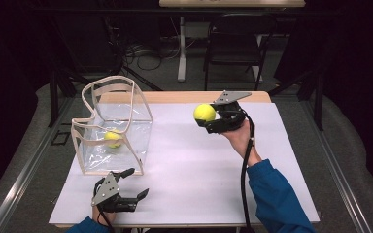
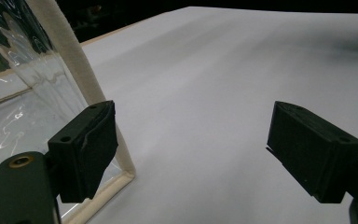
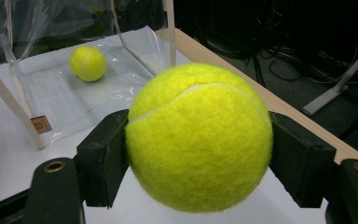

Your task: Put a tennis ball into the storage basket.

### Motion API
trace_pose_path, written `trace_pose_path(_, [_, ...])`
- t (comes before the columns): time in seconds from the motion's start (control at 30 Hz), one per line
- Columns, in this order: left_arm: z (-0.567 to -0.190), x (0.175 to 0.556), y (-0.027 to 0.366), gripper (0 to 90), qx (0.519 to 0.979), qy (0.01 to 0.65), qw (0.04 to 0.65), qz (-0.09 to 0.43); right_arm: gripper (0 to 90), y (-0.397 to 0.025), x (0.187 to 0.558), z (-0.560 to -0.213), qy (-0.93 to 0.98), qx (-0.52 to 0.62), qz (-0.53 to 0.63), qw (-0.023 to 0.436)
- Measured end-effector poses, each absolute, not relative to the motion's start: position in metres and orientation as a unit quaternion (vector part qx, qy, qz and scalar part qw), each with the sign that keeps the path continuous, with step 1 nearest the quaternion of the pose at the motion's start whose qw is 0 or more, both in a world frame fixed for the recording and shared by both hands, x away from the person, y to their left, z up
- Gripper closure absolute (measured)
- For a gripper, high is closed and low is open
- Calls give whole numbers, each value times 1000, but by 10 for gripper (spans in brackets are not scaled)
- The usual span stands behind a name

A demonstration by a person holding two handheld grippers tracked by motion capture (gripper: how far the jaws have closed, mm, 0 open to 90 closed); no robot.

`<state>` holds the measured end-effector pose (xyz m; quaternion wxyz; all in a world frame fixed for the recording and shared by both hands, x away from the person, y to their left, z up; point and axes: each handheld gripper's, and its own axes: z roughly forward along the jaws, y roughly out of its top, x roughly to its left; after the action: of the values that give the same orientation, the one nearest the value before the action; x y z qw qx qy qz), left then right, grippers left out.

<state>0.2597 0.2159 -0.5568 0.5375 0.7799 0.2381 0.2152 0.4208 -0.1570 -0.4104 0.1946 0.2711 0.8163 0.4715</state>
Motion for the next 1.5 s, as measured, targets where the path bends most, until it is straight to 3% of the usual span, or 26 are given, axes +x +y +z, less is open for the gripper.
trace_pose_path(1.5, [-557, 260, 217, 158, 779, 238, 538, 217, 263, -101, 434, -379, 828, 223, 480, 185])
